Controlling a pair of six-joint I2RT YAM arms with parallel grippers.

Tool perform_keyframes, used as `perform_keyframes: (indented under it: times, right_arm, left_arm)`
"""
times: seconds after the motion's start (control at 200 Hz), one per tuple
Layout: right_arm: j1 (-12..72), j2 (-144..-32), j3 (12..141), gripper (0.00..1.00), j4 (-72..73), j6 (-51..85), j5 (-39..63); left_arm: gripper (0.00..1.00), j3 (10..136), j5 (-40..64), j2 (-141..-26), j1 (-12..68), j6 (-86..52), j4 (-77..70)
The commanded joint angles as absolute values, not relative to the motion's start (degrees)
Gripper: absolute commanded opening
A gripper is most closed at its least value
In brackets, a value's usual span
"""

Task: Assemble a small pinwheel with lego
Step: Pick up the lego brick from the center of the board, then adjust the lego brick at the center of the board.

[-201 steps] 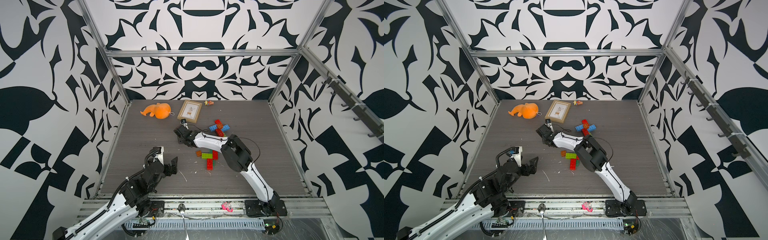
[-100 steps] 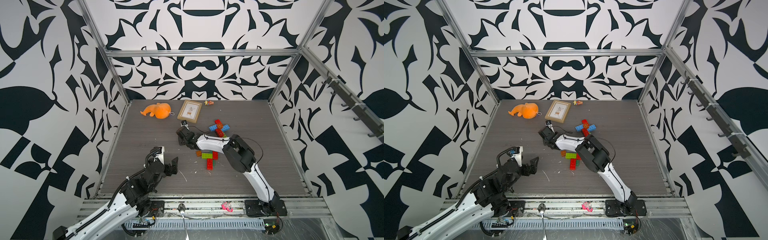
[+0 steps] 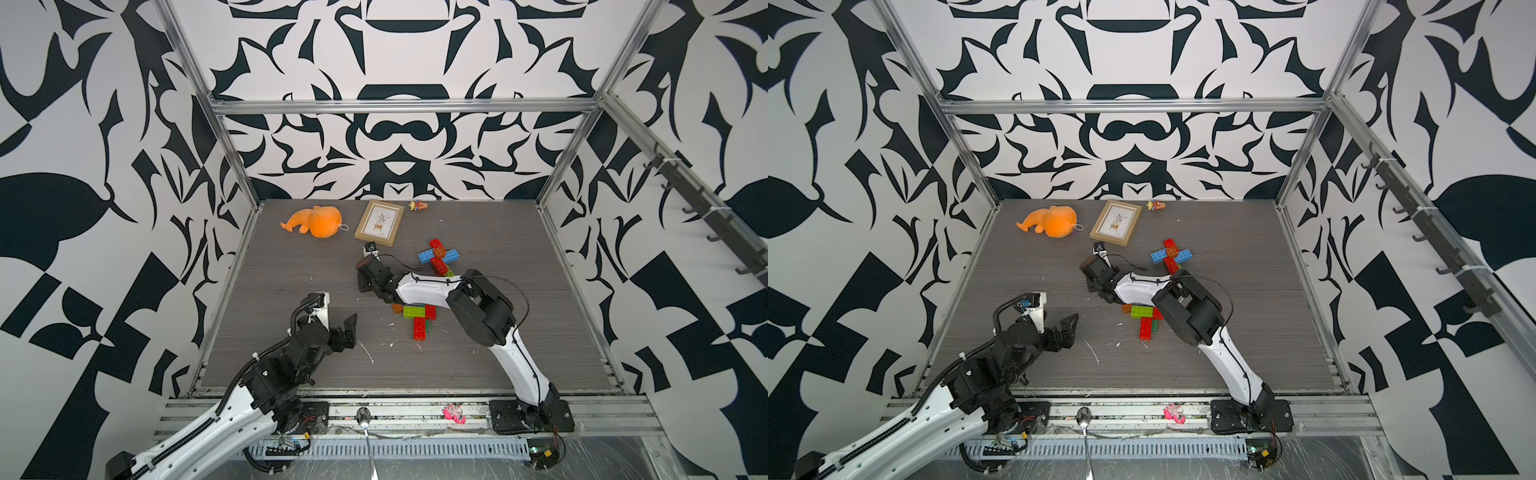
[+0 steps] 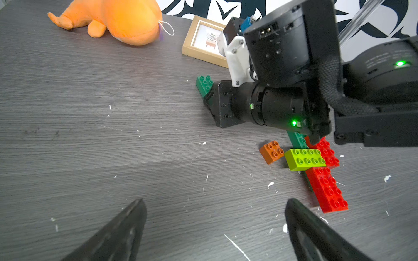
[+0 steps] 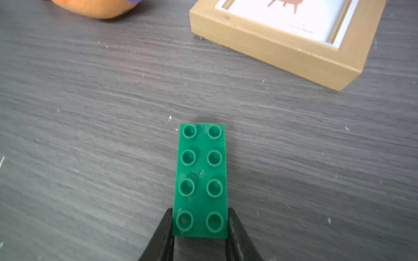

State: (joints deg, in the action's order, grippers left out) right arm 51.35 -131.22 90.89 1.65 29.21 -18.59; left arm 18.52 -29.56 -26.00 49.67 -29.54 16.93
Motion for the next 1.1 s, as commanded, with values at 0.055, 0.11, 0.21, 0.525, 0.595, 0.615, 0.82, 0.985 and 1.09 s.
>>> perform_keyframes:
  times: [0.055,0.11,0.21,0.525,0.595,0.615,0.82,0.985,1.09]
  right_arm:
    - [51.29,-123.05,89.87,0.25,-0.61,24.76,-14.35]
    - [51.24,-119.85,89.08,0.24,-1.78,23.04,-13.12]
    - [51.23,-112.19,84.70,0.22,-2.05,20.06,-10.55]
    - [43.45,-77.62,56.12,0.21,-7.64,23.03,-0.84]
    - [41.23,-69.25,50.52,0.20,-12.99,25.14,-0.98]
    - [41.03,-67.05,48.97,0.20,-14.53,26.03,-1.52]
    - [40.78,-47.20,34.14,0.17,-26.17,33.45,-4.85]
    - [40.95,-41.26,24.05,0.14,-24.34,39.72,-2.32]
    - [41.20,-44.79,21.09,0.13,-20.53,40.62,-0.29]
  left_arm:
    - [1.00,19.34,-29.34,-26.10,49.31,-29.08,16.06]
    - [1.00,19.35,-29.25,-26.04,49.31,-28.92,16.07]
    - [1.00,19.29,-28.91,-25.45,49.31,-28.82,16.07]
    - [1.00,18.29,-23.60,-22.07,49.31,-27.50,14.18]
    - [1.00,17.89,-20.67,-22.04,49.31,-26.47,12.47]
    - [1.00,17.76,-19.97,-22.19,49.31,-26.31,11.88]
    - [1.00,18.04,-15.58,-25.01,49.31,-25.58,9.98]
    - [1.00,18.05,-14.94,-26.18,49.32,-26.04,9.67]
    - [1.00,17.53,-14.52,-25.94,49.28,-27.25,9.46]
